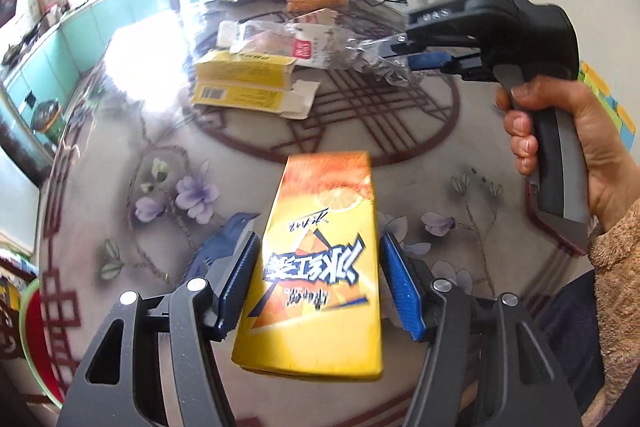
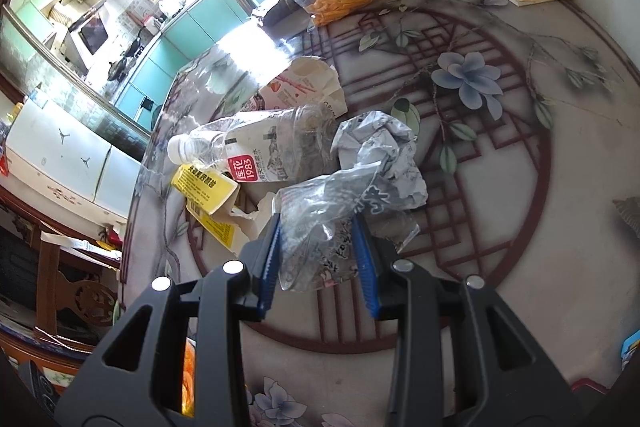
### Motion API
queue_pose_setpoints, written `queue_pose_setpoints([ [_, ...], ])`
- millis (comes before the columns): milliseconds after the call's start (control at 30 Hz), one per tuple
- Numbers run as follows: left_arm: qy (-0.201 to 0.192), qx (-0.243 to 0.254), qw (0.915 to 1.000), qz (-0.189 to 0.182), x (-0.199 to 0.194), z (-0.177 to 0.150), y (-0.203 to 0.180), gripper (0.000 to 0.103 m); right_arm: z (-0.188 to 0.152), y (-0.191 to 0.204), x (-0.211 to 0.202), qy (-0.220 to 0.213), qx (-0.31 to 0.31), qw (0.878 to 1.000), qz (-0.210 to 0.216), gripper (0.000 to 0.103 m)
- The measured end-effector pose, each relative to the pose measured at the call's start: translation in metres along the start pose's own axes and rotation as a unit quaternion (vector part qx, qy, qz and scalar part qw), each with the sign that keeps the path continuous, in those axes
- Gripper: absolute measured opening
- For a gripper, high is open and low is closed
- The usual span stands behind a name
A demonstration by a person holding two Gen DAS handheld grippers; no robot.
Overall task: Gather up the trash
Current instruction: 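Carry the iced-tea carton and plastic bag over the red bucket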
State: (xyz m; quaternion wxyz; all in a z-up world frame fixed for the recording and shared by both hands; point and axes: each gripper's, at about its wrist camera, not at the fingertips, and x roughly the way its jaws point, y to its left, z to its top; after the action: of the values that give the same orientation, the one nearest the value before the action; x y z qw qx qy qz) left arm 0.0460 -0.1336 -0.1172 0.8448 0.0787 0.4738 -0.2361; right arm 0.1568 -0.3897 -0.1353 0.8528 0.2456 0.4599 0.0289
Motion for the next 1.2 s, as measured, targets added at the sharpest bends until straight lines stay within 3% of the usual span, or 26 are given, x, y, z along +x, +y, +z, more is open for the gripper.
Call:
queue_pose_setpoints([
  [267, 0.009, -0.019, 0.9996, 0.018, -0.006, -0.014, 0.02, 0.057, -0.011, 0.01, 0.007, 0.014, -0.026, 0.999, -0.026, 0.034],
  [367, 0.042, -0.022, 0.9988, 0.006, 0.001, -0.022, 0.024, 0.057, -0.02, 0.016, 0.007, 0.02, -0.033, 0.999, -0.024, 0.034],
  [433, 0.056, -0.02, 0.9982, 0.009, 0.007, -0.025, 0.024, 0.065, -0.025, 0.019, 0.009, 0.031, -0.039, 0.999, -0.021, 0.035],
  [467, 0.055, -0.017, 0.9982, 0.016, 0.008, -0.025, 0.024, 0.078, -0.028, 0.02, 0.011, 0.038, -0.042, 0.998, -0.022, 0.035],
  [500, 0.051, -0.015, 0.9984, 0.019, 0.009, -0.024, 0.024, 0.083, -0.029, 0.02, 0.012, 0.041, -0.041, 0.998, -0.023, 0.035],
  [667, 0.07, -0.004, 0.9972, 0.025, 0.025, -0.013, 0.023, 0.082, -0.031, 0.011, 0.019, 0.055, -0.021, 0.998, -0.024, 0.046],
  [833, 0.084, -0.011, 0.9963, 0.018, 0.038, -0.014, 0.022, 0.071, -0.031, 0.013, 0.027, 0.07, -0.026, 0.997, -0.024, 0.049],
  [900, 0.084, -0.01, 0.9963, 0.017, 0.039, -0.016, 0.023, 0.058, -0.031, 0.014, 0.031, 0.075, -0.027, 0.997, -0.024, 0.05],
  [967, 0.076, -0.013, 0.9968, 0.022, 0.038, -0.017, 0.025, 0.058, -0.03, 0.015, 0.035, 0.078, -0.031, 0.996, -0.025, 0.05],
  [1033, 0.07, -0.014, 0.9972, 0.022, 0.038, -0.018, 0.027, 0.057, -0.03, 0.017, 0.037, 0.076, -0.036, 0.996, -0.027, 0.035],
  [1200, 0.049, -0.019, 0.9981, 0.031, 0.018, -0.022, 0.04, 0.057, -0.028, 0.017, 0.03, 0.056, -0.034, 0.998, -0.021, 0.035],
])
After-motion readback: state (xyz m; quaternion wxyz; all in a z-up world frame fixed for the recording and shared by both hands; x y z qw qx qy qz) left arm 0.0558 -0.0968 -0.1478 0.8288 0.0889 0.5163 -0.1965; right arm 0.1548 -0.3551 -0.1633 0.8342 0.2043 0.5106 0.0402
